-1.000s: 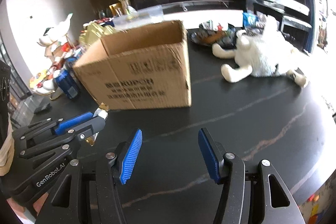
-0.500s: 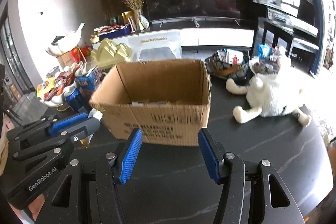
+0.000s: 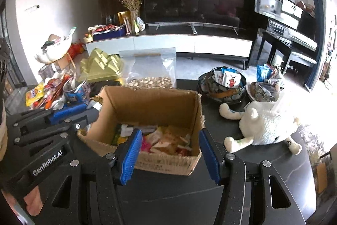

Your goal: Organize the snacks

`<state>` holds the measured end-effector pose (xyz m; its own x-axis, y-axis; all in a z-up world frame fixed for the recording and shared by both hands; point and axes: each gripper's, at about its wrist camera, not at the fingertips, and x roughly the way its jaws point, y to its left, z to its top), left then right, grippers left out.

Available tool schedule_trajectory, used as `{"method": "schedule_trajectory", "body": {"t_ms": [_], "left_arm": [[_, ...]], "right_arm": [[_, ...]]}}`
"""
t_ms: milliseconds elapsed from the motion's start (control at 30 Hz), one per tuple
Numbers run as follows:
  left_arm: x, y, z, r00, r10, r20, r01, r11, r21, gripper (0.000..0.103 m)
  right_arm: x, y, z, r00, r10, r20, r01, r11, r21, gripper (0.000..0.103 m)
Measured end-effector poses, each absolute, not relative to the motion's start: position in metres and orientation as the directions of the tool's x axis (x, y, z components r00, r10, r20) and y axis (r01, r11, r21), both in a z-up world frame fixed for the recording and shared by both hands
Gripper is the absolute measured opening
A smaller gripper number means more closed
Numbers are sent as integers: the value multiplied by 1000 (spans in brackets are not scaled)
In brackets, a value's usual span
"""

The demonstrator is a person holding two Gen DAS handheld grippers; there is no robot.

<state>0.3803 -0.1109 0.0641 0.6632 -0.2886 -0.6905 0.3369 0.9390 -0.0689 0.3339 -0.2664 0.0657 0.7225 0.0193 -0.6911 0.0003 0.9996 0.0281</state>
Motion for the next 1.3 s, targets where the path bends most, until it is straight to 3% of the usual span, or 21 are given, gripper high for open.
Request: {"method": "schedule_trajectory", "body": {"t_ms": [67,133,267,633,1033,1300], "left_arm": [[382,-109,68,674,-282,-683,329,942,-65,29],[379,-106,71,690,-261,-675,312,949,-49,43],[364,-99,74,724,-200,-660,273,962,8,48],[301,-79,83,786,-114,-608,201,977,77,87],[220,-66,90,837,-111,-536,187,978,90,101],[162,-55,87,864,-101,-493,161,984,80,103]], "right_arm": [[339,-269,66,720,11,-694,13,1000,28,57],[341,-269,66,721,9,-693,14,1000,27,57],[338,-266,65,720,16,-693,0,1000,23,59],[292,-257,71,755,21,-655,-9,1000,22,77],[209,-252,83,824,6,-567,10,1000,26,87],[155,-239,82,852,23,-524,-13,1000,24,89]]}}
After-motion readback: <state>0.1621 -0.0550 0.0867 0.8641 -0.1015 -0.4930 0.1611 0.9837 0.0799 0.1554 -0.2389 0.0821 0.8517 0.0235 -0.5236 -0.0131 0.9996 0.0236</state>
